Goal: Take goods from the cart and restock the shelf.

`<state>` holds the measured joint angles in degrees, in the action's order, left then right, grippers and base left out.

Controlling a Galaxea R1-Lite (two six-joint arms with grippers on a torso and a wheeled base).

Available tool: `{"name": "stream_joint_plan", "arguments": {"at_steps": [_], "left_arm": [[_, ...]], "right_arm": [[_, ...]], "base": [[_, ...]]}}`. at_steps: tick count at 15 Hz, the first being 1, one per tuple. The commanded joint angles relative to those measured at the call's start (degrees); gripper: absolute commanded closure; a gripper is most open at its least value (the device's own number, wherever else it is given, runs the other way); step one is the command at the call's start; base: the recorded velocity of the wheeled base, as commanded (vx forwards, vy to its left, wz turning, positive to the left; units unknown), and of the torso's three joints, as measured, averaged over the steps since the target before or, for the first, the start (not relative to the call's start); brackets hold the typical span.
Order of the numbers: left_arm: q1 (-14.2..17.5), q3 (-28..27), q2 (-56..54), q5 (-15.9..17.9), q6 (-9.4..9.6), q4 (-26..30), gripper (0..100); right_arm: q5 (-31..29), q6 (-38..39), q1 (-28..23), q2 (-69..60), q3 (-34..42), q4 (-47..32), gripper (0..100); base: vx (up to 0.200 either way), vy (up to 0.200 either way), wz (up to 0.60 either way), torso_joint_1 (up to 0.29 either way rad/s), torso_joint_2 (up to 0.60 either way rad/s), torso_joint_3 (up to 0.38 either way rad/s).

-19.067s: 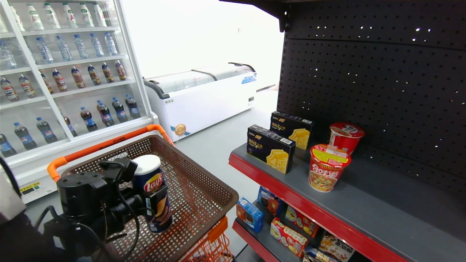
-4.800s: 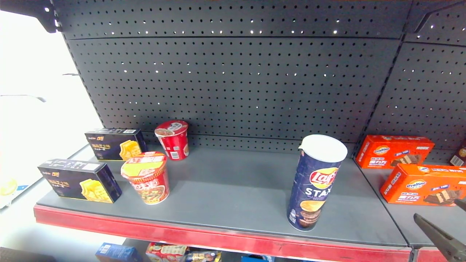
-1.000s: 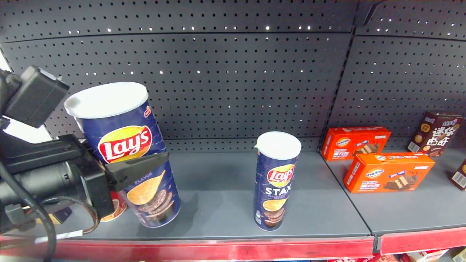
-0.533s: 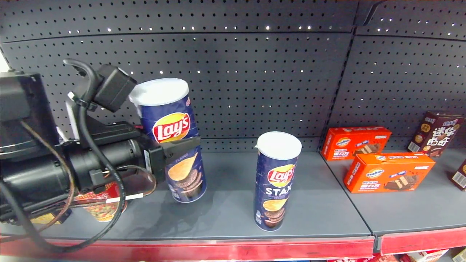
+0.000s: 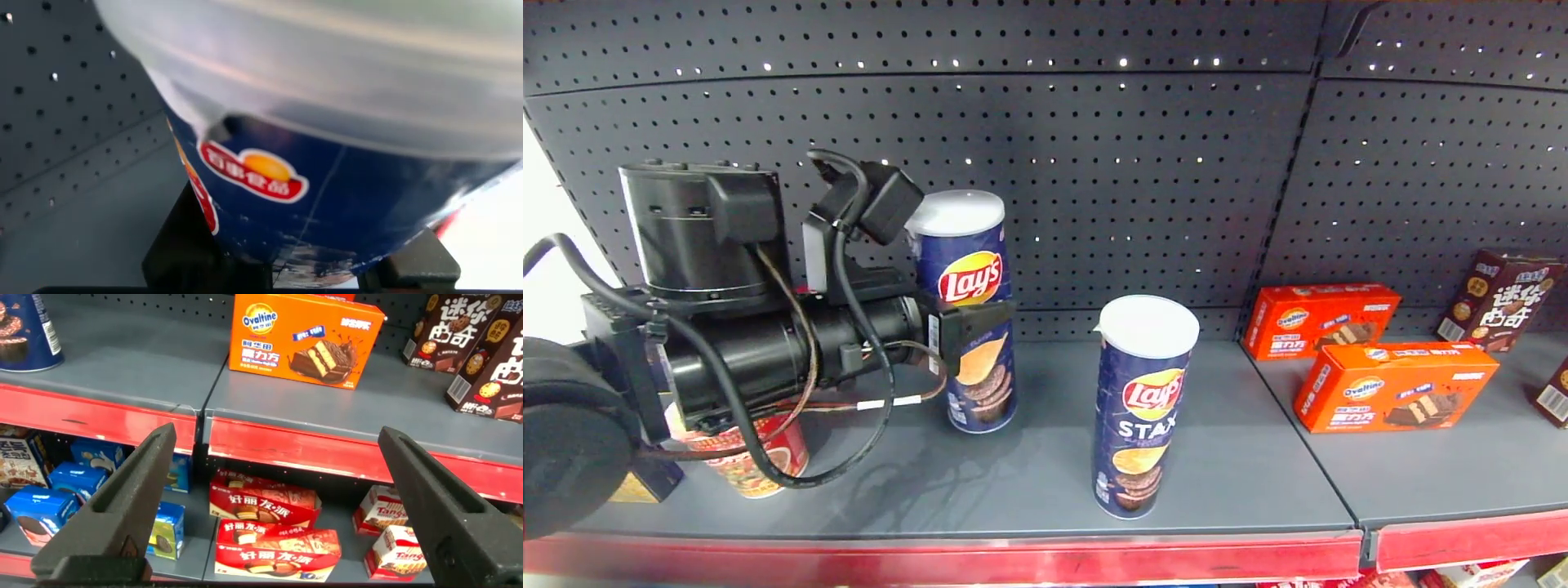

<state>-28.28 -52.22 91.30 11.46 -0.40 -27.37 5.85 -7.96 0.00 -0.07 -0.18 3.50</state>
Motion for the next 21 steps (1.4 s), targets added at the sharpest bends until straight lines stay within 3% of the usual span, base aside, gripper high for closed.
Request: {"name": "stream_joint_plan", "arguments": {"at_steps": [1,10,13,16,21], "left_arm": [[0.0,-0.9,6.8,0.1,-0.13,-6.1,100],[-0.8,-3.1,13.2,0.0,0.05,-11.1,100],[-2.9,-8.1,16.0,0.1,-2.23,-10.6,100],[-3.1,-11.4,18.8,2.9,-3.99,-10.5,100],[-1.9,-15.4,23.8,3.0,-0.92,-10.5,100]], "right_arm": [[0.0,0.0,0.0,0.1,0.0,0.0,0],[0.0,0.0,0.0,0.1,0.0,0.0,0],[0.0,0.0,0.0,0.1,0.0,0.0,0],[0.0,0.0,0.0,0.1,0.0,0.0,0],[0.0,0.0,0.0,0.1,0.0,0.0,0]], "base": [[0.0,0.0,0.0,0.0,0.0,0.0],[0.0,0.0,0.0,0.0,0.0,0.0],[0.0,0.0,0.0,0.0,0.0,0.0],[0.0,0.0,0.0,0.0,0.0,0.0],[0.0,0.0,0.0,0.0,0.0,0.0]]}}
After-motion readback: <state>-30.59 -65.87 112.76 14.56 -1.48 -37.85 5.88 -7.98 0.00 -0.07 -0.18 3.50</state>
